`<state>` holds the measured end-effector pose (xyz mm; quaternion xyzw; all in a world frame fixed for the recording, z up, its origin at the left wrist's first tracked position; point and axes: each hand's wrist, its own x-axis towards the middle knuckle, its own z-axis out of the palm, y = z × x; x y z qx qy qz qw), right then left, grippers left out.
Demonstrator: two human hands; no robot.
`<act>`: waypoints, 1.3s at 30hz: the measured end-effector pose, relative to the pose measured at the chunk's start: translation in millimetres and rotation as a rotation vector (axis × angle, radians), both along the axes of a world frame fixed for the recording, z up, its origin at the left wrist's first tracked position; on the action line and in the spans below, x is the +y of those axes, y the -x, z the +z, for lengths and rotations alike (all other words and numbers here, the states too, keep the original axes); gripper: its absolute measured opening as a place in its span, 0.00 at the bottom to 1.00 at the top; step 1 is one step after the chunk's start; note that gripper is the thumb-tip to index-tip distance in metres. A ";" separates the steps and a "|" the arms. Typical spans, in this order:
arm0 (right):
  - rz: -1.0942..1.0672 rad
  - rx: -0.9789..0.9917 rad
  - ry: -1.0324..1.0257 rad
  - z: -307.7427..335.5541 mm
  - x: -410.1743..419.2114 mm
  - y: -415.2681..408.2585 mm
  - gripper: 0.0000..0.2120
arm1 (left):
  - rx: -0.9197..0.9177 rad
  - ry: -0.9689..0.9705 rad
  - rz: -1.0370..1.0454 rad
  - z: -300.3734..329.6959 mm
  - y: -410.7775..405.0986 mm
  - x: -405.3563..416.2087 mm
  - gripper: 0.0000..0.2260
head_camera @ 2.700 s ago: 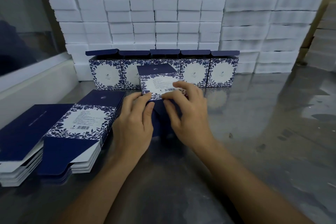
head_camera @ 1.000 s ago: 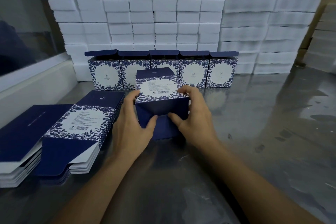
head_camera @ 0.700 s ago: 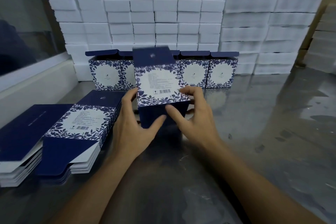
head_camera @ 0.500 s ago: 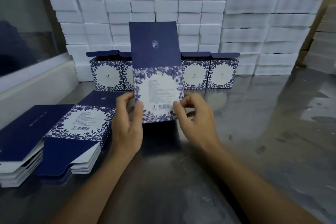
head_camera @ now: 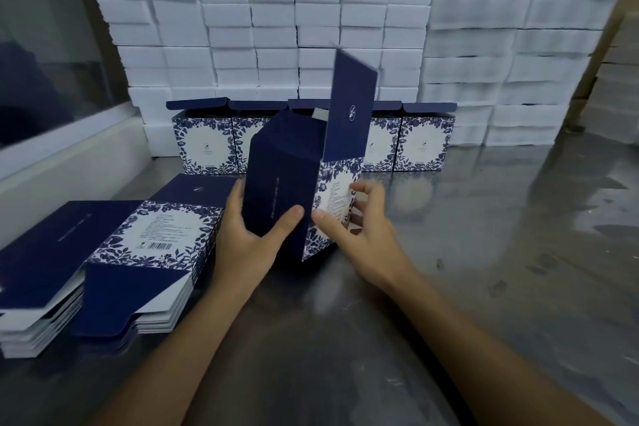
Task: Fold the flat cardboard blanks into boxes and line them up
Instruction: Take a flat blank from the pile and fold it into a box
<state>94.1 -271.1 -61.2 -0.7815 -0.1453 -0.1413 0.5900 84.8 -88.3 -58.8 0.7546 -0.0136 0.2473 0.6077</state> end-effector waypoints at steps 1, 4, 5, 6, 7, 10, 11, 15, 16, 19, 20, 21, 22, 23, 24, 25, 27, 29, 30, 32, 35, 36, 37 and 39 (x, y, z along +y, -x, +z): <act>0.025 0.022 -0.021 -1.5 1.0 -1.3 0.40 | -0.022 0.005 0.000 -0.6 0.3 0.4 0.41; 0.092 0.074 -0.102 -3.4 1.6 -3.6 0.41 | -0.091 0.016 -0.045 0.4 5.2 0.1 0.28; 0.120 0.084 -0.143 -3.2 1.3 -3.9 0.40 | -0.089 0.033 -0.076 1.5 6.7 -0.5 0.27; 0.146 0.095 -0.192 -2.9 0.4 -3.6 0.40 | -0.082 0.056 -0.110 3.0 8.3 -1.4 0.27; 0.172 0.099 -0.246 -2.0 -0.5 -3.6 0.38 | -0.076 0.076 -0.142 4.3 8.9 -1.6 0.27; 0.212 0.084 -0.340 3.0 -1.3 -1.7 0.23 | -0.058 0.085 -0.225 6.1 9.3 -1.5 0.25; 0.216 0.091 -0.365 4.5 -1.6 -1.5 0.21 | -0.052 0.079 -0.245 6.0 9.3 -1.0 0.26; 0.112 0.102 -0.361 9.2 -3.3 -2.1 0.15 | -0.027 0.028 -0.239 4.5 8.7 -0.1 0.29; 0.039 0.089 -0.302 8.9 -4.4 -3.6 0.15 | -0.028 -0.020 -0.206 4.0 8.8 -1.3 0.29; -0.113 0.058 -0.195 6.4 -5.9 -7.4 0.08 | -0.127 -0.254 -0.071 3.4 11.5 -4.6 0.32; -0.126 0.063 -0.217 6.3 -5.0 -7.2 0.06 | -0.183 -0.318 -0.044 3.5 12.3 -5.3 0.33; -0.141 0.060 -0.238 6.5 -4.4 -7.1 0.04 | -0.234 -0.367 -0.028 3.4 12.5 -5.6 0.35; -0.174 0.043 -0.247 7.5 -3.8 -7.0 0.04 | -0.277 -0.406 -0.018 3.1 11.9 -4.9 0.36; -0.216 0.019 -0.245 7.6 -3.7 -7.1 0.07 | -0.311 -0.441 -0.009 3.3 11.0 -3.9 0.37; -0.248 0.008 -0.250 7.7 -3.9 -7.3 0.10 | -0.336 -0.475 -0.001 4.0 10.3 -2.8 0.38; -0.261 0.020 -0.270 8.7 -4.2 -7.3 0.14 | -0.357 -0.510 0.004 4.9 9.5 -1.6 0.38; -0.227 0.095 -0.352 12.5 -4.9 -7.0 0.19 | -0.400 -0.591 0.002 6.1 8.4 -0.1 0.39; -0.198 0.155 -0.425 15.1 -5.5 -7.1 0.23 | -0.426 -0.659 -0.018 6.9 7.6 0.4 0.39; -0.202 0.185 -0.455 16.5 -5.5 -6.9 0.23 | -0.436 -0.683 -0.026 7.3 7.0 0.4 0.40; -0.220 0.231 -0.508 17.8 -7.7 -7.7 0.23 | -0.454 -0.715 -0.029 7.9 6.0 0.5 0.40; -0.214 0.252 -0.501 18.1 -12.3 -9.1 0.22 | -0.473 -0.734 -0.022 8.4 5.3 2.0 0.40; -0.199 0.268 -0.505 18.0 -12.3 -9.3 0.22 | -0.474 -0.740 -0.020 8.8 5.6 2.2 0.40; -0.185 0.287 -0.507 17.7 -11.6 -9.3 0.22 | -0.475 -0.746 -0.020 9.3 6.2 2.1 0.40; -0.174 0.314 -0.493 16.0 -10.5 -9.6 0.23 | -0.484 -0.760 -0.023 10.0 6.9 1.7 0.40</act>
